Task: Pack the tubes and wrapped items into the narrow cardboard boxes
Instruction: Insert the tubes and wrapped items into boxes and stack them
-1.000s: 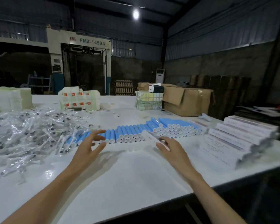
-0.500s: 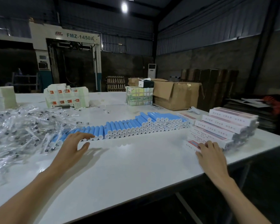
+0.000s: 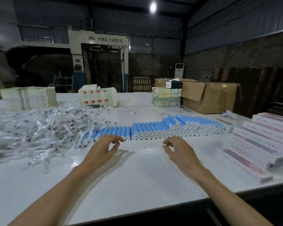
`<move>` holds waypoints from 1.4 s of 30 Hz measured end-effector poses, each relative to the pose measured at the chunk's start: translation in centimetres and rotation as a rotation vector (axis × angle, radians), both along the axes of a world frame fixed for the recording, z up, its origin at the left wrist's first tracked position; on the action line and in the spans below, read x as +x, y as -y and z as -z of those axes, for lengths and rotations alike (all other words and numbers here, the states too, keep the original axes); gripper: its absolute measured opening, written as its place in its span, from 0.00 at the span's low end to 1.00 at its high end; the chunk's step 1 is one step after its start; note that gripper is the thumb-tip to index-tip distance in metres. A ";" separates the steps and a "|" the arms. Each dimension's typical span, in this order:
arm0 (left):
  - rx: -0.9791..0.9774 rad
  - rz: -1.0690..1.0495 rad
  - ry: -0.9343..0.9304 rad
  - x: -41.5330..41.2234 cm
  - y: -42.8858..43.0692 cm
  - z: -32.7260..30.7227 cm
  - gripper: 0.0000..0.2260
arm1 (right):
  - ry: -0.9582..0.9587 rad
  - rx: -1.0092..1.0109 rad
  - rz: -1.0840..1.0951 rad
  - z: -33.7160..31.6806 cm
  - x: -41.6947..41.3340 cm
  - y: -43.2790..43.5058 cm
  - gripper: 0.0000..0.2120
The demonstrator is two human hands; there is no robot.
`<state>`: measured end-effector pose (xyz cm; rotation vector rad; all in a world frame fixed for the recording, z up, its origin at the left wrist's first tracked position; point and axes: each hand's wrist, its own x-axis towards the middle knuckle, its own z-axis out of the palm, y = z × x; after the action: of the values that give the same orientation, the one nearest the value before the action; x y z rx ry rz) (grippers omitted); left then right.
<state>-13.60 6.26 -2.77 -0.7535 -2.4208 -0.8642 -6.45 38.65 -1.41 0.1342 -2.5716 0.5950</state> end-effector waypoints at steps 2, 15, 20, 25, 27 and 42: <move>0.017 -0.051 0.023 0.1 0.2 -0.1 0.11 | 0.029 -0.228 -0.156 -0.6 -2.5 4.9 0.06; -0.153 -0.524 0.009 1.4 7.0 -3.3 0.11 | 0.247 -0.970 -0.405 3.9 -11.8 14.9 0.07; -0.407 -0.943 -0.072 3.7 16.2 -5.3 0.16 | 0.255 -1.012 -0.435 4.5 -12.7 15.1 0.08; -0.557 -1.272 -0.083 6.5 25.8 -7.6 0.20 | 0.259 -1.004 -0.465 4.9 -13.2 15.2 0.08; -0.592 -1.367 -0.006 7.3 29.0 -8.4 0.25 | 0.256 -1.001 -0.465 4.9 -13.3 15.3 0.08; -0.702 -1.169 -0.040 7.9 29.4 -11.1 0.28 | 0.280 -0.979 -0.476 4.2 -12.4 15.5 0.09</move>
<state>-5.67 -23.16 8.29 0.4905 -2.4950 0.4583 -18.87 23.15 -5.65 0.3358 -2.1777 2.0753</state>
